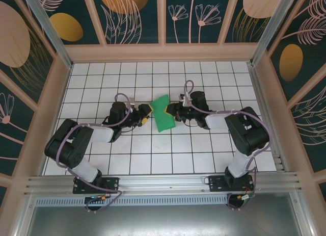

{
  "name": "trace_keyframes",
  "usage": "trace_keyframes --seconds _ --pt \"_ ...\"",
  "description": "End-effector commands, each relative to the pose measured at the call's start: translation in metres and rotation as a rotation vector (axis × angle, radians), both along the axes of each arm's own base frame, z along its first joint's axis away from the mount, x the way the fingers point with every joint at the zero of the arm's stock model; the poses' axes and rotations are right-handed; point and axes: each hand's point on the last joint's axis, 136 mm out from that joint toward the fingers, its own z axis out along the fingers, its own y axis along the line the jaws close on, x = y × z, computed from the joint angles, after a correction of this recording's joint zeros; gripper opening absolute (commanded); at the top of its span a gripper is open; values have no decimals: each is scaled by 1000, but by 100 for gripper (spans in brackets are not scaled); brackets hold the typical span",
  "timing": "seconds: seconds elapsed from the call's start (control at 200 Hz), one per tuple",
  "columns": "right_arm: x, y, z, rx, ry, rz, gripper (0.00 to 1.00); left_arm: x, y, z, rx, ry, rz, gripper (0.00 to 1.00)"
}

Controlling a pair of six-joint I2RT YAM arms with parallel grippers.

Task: Fold a paper plane with a square sheet of paper (pick it up from the middle)
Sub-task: First fold in half a square sheet of paper at the center of the table.

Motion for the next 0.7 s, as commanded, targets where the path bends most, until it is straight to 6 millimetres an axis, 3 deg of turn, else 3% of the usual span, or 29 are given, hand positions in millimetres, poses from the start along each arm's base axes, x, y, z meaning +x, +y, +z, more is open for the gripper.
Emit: trace_keyframes --seconds 0.0,0.696 --pt "-3 1 2 51 16 14 32 5 -11 15 -42 -62 -30 61" --pt "-7 0 -1 76 54 21 33 6 -25 21 -95 -86 -65 27"
